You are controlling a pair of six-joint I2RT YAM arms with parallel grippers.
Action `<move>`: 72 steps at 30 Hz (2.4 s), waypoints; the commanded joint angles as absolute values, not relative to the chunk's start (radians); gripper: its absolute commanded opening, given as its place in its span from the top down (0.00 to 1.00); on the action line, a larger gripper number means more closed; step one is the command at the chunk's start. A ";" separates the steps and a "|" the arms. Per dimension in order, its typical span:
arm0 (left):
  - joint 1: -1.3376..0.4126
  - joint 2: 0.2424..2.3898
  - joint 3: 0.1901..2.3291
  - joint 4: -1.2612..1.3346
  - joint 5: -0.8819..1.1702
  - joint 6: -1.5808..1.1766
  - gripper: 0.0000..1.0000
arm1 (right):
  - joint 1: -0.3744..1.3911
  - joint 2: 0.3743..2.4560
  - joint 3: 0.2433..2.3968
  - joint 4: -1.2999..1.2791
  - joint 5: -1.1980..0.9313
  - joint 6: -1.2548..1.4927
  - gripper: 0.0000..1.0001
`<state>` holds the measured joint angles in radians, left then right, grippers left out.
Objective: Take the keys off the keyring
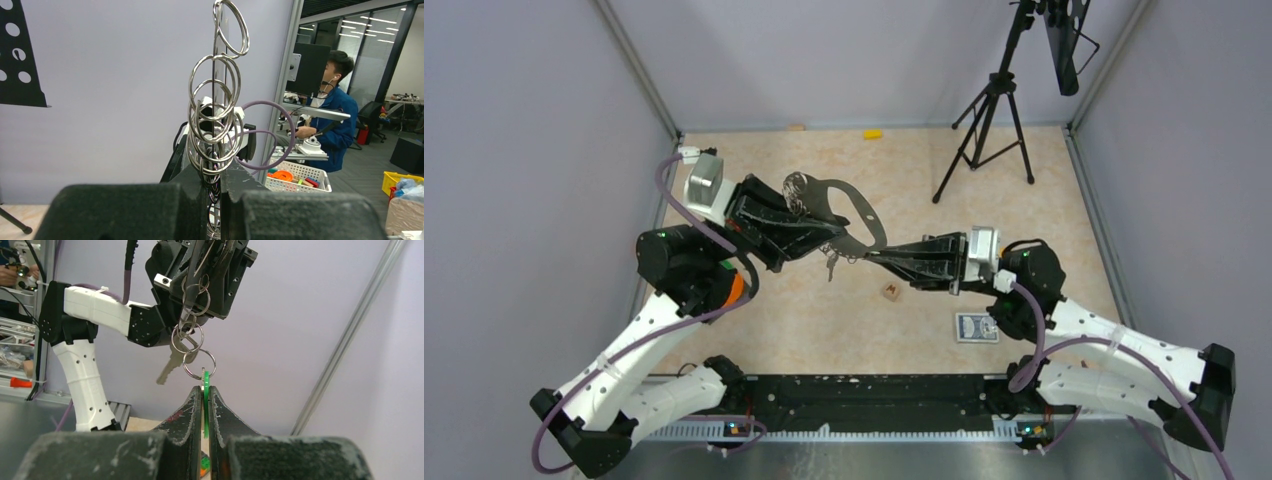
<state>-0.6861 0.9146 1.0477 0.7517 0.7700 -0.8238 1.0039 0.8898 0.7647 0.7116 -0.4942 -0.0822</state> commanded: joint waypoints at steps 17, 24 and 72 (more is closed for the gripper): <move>-0.686 0.911 1.093 0.823 0.761 -0.840 1.00 | 0.999 0.946 0.773 1.005 -0.647 0.063 1.00; -0.686 0.913 1.094 0.825 0.761 -0.841 1.00 | 0.999 0.959 0.775 1.005 -0.659 0.060 1.00; -0.686 0.919 1.103 0.781 0.781 -0.824 1.00 | 0.999 0.884 0.754 0.770 -0.603 -0.101 0.85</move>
